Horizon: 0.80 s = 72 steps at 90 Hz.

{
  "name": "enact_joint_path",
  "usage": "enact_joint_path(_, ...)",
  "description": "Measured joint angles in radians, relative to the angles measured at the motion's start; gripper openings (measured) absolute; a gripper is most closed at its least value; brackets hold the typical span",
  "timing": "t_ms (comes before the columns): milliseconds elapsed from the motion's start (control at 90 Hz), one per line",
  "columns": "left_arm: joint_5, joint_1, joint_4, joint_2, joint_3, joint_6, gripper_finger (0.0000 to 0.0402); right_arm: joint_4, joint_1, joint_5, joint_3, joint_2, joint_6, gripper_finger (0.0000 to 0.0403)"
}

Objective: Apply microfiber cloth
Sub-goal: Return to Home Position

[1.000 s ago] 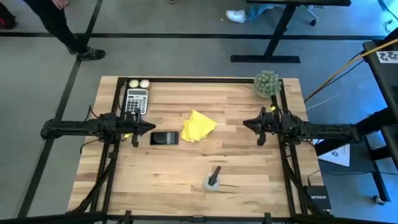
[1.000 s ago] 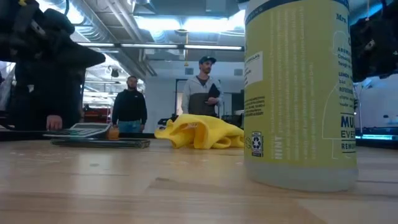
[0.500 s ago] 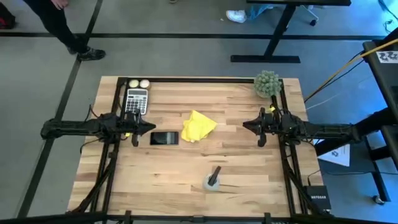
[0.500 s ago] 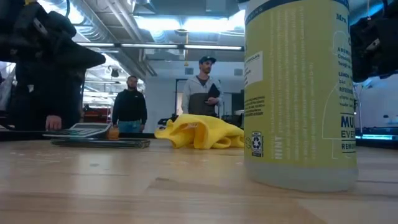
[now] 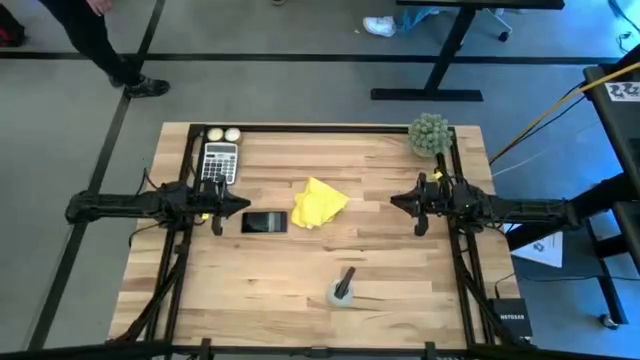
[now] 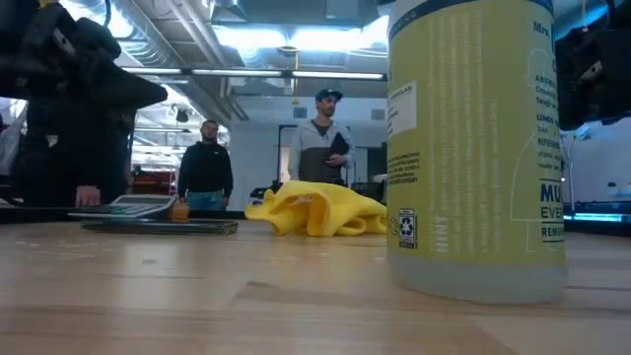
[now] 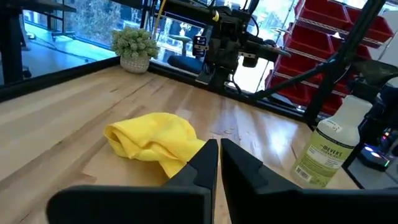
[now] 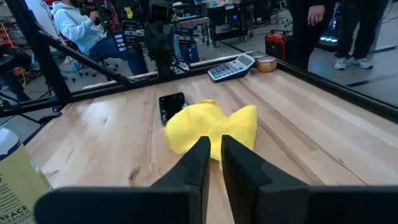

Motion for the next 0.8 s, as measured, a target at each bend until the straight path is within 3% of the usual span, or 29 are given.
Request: enact_joint_path(800, 0.000, 0.000, 0.000, 0.000, 0.000, -0.019, 0.0000, 0.000, 0.000, 0.000, 0.000, 0.000, 0.000, 0.0024)
